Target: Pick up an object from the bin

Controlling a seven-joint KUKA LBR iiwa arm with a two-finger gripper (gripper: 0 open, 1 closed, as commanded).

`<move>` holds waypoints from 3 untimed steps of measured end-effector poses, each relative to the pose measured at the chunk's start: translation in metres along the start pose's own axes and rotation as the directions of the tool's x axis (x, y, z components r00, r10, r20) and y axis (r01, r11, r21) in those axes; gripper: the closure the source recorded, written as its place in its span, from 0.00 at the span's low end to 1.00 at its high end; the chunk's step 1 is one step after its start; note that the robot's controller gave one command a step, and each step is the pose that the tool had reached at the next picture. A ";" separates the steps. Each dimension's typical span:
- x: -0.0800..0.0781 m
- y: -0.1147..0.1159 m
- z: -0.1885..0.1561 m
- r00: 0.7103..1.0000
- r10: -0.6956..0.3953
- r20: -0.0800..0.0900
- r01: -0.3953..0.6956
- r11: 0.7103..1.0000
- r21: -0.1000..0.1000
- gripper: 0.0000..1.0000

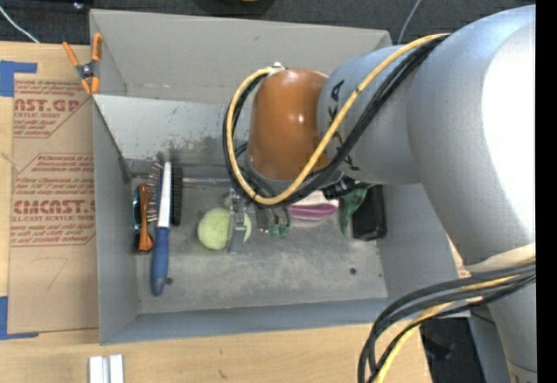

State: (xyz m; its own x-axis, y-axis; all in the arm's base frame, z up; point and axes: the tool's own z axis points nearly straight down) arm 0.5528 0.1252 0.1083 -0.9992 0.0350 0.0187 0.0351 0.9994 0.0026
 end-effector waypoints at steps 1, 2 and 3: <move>-0.002 0.001 -0.021 1.000 0.000 0.007 0.000 1.000 -0.002 1.00; -0.002 0.001 -0.034 1.000 0.000 0.010 0.000 1.000 -0.003 1.00; -0.002 0.001 -0.045 1.000 0.000 0.009 0.000 1.000 -0.002 1.00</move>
Offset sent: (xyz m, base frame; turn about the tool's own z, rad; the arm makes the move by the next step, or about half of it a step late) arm -0.0002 0.0001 0.0189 0.0000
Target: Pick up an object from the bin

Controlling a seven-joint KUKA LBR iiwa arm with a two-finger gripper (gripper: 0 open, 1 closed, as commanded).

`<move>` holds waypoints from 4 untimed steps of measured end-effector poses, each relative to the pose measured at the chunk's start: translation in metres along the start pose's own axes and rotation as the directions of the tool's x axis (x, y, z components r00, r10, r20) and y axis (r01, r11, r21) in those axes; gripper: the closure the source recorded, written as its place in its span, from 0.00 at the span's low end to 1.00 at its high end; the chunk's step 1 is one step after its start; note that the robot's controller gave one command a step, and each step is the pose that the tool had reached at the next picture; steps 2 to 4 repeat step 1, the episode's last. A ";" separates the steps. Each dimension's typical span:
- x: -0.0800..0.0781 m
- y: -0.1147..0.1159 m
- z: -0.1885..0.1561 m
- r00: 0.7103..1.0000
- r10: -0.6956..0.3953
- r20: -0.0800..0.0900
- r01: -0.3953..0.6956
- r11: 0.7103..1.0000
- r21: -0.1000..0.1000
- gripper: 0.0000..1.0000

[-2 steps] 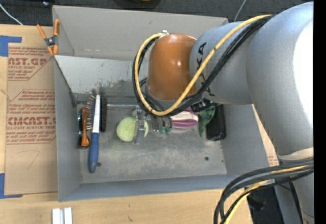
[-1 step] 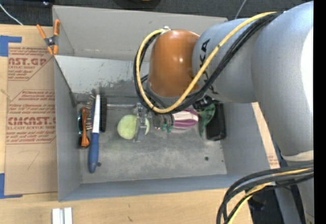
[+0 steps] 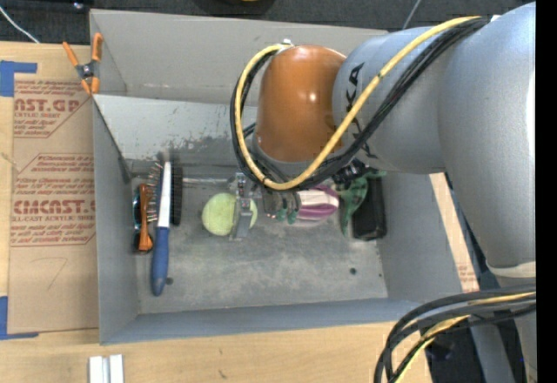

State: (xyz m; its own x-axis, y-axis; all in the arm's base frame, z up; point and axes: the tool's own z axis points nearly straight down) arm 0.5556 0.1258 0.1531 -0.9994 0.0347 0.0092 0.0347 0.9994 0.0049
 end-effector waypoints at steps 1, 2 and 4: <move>0.000 0.000 -0.009 1.000 0.000 0.003 0.000 1.000 -0.001 1.00; 0.000 0.000 -0.009 1.000 0.000 0.003 0.000 1.000 -0.001 1.00; 0.000 0.000 -0.009 1.000 0.000 0.003 0.000 1.000 -0.001 1.00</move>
Offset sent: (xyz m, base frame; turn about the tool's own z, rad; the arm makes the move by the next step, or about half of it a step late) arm 0.0000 -0.0003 0.0402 0.0000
